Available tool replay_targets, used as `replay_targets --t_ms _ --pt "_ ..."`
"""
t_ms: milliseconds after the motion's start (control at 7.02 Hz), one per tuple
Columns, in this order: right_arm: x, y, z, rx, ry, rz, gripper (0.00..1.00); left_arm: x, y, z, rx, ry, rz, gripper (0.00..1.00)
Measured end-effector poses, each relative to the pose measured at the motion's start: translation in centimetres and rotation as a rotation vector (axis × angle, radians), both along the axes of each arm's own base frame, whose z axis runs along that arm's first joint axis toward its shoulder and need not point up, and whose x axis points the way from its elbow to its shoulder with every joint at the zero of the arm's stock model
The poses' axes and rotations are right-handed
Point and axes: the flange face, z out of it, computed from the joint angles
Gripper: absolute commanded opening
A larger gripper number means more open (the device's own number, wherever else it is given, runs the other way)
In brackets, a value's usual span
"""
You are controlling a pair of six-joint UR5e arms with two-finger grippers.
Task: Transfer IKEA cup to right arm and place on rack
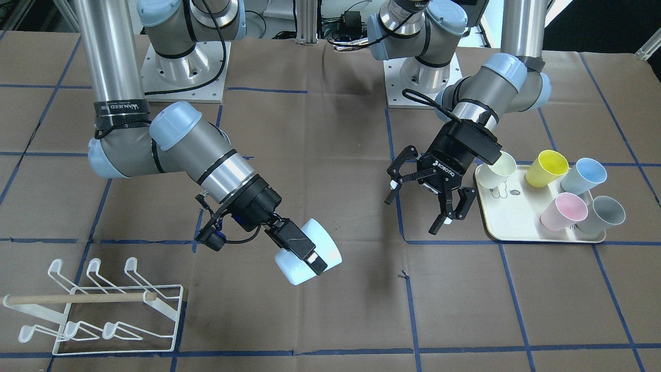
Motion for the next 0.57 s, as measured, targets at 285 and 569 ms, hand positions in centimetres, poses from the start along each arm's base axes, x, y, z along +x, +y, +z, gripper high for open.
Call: replay_targets --t_ms 285,569 --pt "-3.8 -0.9 1.8 -0.203 0.176 0.027 0.21 -0.3 -3.1 3.7 0.165 -0.032 0.097 1.00" --pt "-7.5 -1.5 2.9 -0.402 0.445 0.030 0.21 -4.1 -5.9 7.8 0.391 -0.154 0.201 1.00"
